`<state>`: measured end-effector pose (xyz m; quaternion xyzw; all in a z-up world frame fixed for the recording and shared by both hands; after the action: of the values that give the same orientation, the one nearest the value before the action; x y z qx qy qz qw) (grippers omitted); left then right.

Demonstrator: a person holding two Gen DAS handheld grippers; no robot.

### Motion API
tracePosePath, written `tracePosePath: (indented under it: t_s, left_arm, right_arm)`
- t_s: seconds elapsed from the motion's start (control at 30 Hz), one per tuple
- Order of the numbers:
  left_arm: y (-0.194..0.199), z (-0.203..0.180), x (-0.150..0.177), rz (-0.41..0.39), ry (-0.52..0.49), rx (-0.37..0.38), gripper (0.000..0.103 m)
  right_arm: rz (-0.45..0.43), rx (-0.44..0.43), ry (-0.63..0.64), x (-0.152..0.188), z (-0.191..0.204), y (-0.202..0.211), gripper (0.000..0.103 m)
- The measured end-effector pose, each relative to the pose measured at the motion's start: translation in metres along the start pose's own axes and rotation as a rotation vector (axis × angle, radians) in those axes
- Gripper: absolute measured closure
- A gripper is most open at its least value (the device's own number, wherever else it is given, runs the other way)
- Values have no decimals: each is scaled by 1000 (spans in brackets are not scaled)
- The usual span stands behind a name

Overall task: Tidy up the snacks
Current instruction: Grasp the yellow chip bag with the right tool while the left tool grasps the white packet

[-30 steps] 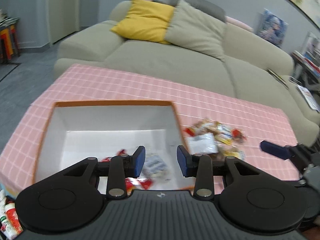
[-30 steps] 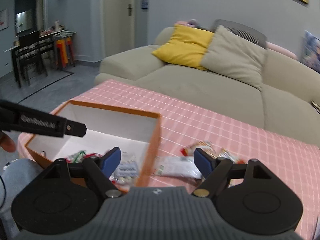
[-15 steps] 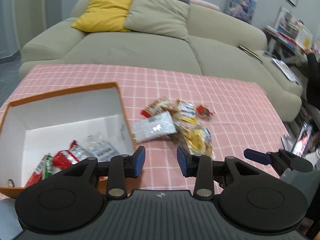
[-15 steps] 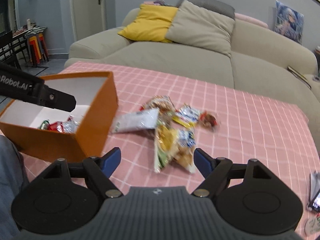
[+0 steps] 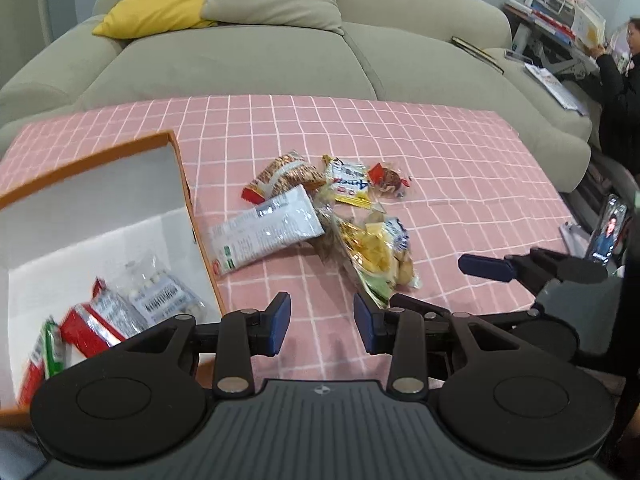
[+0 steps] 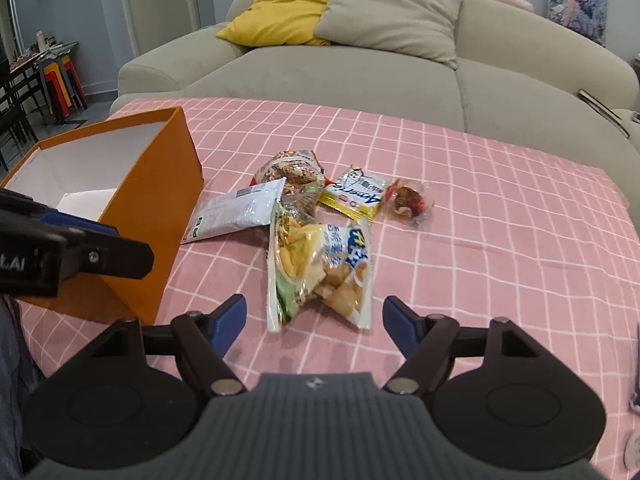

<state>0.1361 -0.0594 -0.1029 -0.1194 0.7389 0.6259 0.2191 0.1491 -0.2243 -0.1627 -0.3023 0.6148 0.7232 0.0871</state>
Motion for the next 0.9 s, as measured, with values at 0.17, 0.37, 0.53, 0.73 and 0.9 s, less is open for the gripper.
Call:
tracePosePath:
  t_s: [0.17,0.37,0.53,0.73,0.9]
  left_arm:
    - [-12,6,-17,27,-59,-33,59]
    - [-30,8,-31,69,-156,-65,59]
    - [-46,10,-41,101,-225,-101,51]
    - [-65,10,-47,141,-287,-120,49]
    - [-84,8,-52,177,-338,-134,49]
  right_arm:
    - [25,-16,15,-18,3,-20,23]
    - [57,-12,15,-33,1,-44,22]
    - [81,-16,-2,-40,-4,-58,24]
    - [87,-11,-16,-42,-9,-67,29]
    - [93,-35,-31,-42,-14,-68,52]
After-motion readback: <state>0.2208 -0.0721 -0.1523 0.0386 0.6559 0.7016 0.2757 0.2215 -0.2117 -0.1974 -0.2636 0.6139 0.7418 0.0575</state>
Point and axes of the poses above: each gripper's, at about its wrist camera, not at the fingertips, and y roughly against the way its jaws point, z to its left, x to its underside, the point moved 6 cm from there along -y, roughly the way its jaws point, and after that the axes turned 6 degrees about z, right-handed, at the moved point
